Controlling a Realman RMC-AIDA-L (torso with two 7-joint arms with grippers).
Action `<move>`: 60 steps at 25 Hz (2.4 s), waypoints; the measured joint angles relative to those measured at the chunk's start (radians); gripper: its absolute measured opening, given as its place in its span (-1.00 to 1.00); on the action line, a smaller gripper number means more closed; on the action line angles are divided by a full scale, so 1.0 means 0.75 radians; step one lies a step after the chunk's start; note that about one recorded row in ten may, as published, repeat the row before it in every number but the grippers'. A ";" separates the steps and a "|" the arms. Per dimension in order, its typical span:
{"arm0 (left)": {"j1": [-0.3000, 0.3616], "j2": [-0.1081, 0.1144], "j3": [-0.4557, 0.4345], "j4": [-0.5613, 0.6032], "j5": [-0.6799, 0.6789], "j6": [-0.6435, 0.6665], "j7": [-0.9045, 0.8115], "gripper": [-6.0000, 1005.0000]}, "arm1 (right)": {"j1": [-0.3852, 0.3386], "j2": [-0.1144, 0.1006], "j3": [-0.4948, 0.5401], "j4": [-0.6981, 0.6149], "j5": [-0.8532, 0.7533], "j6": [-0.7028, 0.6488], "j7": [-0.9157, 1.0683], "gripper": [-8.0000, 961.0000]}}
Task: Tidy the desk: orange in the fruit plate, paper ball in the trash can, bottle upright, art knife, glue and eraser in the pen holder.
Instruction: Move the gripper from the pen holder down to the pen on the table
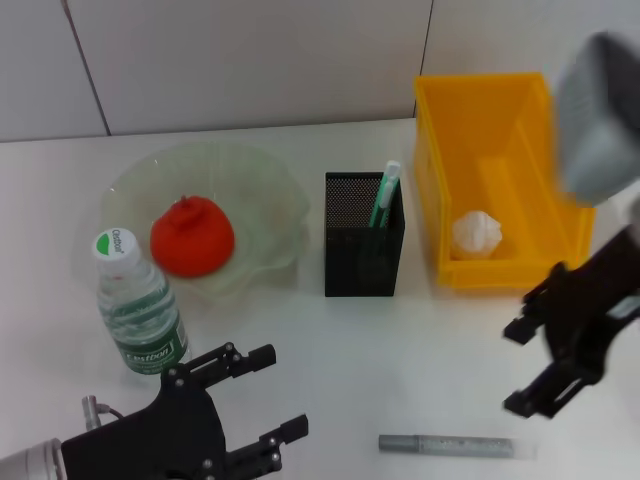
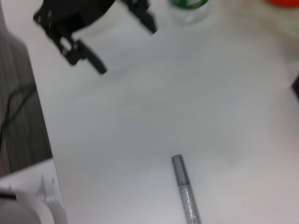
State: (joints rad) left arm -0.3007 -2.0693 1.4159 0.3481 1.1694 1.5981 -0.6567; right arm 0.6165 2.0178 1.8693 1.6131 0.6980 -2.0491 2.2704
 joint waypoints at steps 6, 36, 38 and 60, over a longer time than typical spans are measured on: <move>-0.008 0.000 -0.017 -0.011 -0.001 -0.001 0.000 0.42 | 0.075 0.077 -0.328 -0.080 -0.170 0.133 -0.009 0.65; -0.012 -0.002 -0.031 -0.038 -0.001 -0.021 0.001 0.42 | -0.052 0.084 -0.630 -0.183 -0.252 0.362 0.015 0.62; -0.012 -0.002 -0.031 -0.044 -0.001 -0.021 0.001 0.42 | -0.048 0.085 -0.638 -0.202 -0.253 0.378 0.019 0.60; -0.012 -0.002 -0.033 -0.047 -0.001 -0.020 0.000 0.42 | -0.036 0.087 -0.691 -0.250 -0.248 0.444 0.028 -0.27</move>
State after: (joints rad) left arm -0.3099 -2.0709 1.3913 0.3129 1.1689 1.5832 -0.6566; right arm 0.5898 2.0831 1.3509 1.4258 0.5120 -1.7162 2.2916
